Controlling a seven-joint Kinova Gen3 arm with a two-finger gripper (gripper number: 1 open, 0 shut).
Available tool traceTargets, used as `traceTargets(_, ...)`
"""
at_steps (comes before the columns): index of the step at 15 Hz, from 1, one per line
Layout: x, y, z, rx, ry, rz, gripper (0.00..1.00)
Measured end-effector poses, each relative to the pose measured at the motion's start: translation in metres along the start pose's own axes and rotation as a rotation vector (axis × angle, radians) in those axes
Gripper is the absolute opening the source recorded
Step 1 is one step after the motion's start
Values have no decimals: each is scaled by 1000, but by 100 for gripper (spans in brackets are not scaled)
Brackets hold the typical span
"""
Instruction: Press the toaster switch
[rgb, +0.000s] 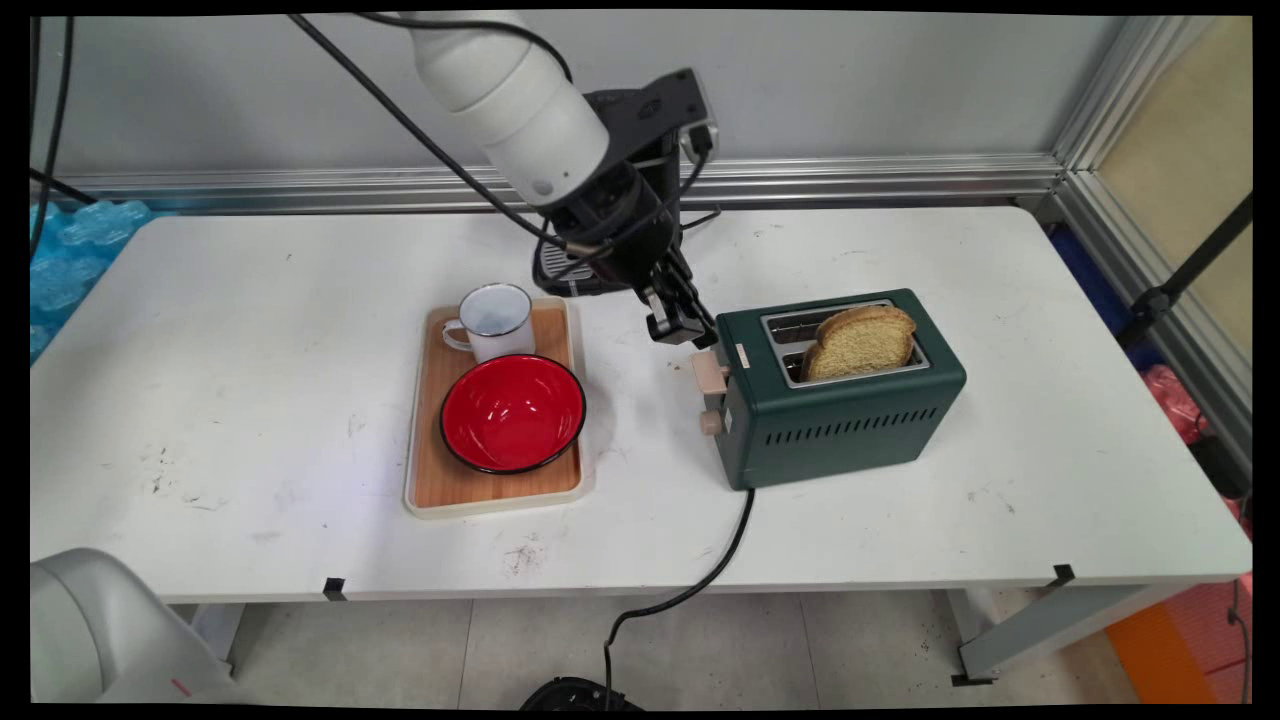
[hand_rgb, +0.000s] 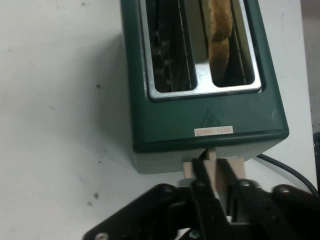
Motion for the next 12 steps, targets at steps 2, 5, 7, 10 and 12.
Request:
traceTargets(2, 0, 1, 8, -5, -9, 3, 0)
traceTargets(5, 0, 2, 18, -9, -23, 5, 0)
traceTargets(7, 0, 3, 25, -13, -32, 6, 0)
traceTargets(10, -1, 4, 36, -17, -45, 7, 0)
traceTargets(12, -1, 4, 41, -19, -52, 8, 0)
